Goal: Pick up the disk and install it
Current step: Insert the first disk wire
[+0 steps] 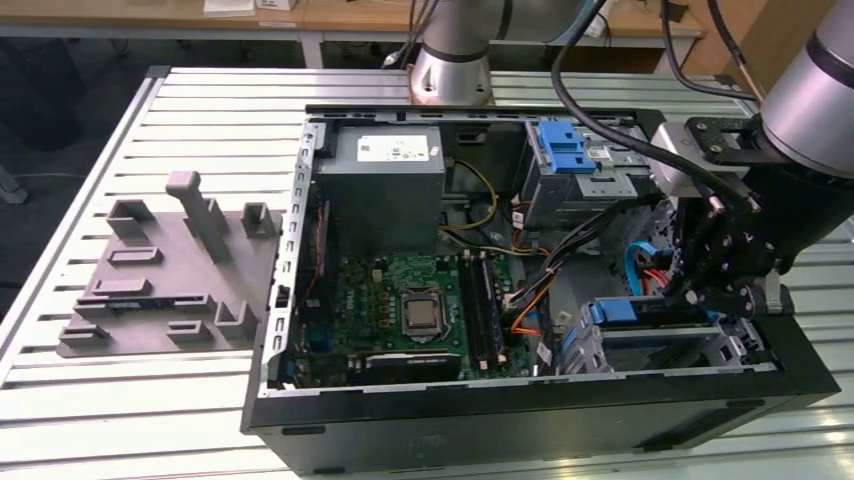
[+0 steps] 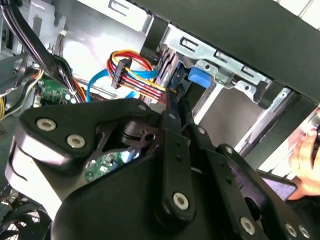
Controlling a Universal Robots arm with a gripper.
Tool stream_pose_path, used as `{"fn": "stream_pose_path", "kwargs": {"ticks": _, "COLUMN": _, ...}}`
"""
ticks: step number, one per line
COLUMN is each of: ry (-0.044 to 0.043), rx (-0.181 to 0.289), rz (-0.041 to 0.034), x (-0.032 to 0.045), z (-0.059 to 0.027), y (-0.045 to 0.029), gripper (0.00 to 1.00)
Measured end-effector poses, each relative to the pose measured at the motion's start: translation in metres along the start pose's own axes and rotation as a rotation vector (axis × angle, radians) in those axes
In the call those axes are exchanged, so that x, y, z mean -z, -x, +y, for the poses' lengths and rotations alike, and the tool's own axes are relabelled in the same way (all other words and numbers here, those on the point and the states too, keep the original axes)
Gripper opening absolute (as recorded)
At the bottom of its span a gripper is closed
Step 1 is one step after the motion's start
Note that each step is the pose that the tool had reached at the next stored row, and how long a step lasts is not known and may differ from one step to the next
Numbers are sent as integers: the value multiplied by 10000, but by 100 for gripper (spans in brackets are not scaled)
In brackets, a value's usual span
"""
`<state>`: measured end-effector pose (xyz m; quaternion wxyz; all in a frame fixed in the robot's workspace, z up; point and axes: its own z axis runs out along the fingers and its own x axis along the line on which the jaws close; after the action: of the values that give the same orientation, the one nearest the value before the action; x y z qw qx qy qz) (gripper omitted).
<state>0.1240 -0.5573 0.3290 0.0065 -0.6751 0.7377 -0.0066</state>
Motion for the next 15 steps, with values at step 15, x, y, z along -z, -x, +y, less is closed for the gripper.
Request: {"fn": "stream_pose_path", "kwargs": {"ticks": 15, "ry": 11, "rx": -1, "rz": -1, "x": 90, "z": -2, "y": 0, "gripper": 24}}
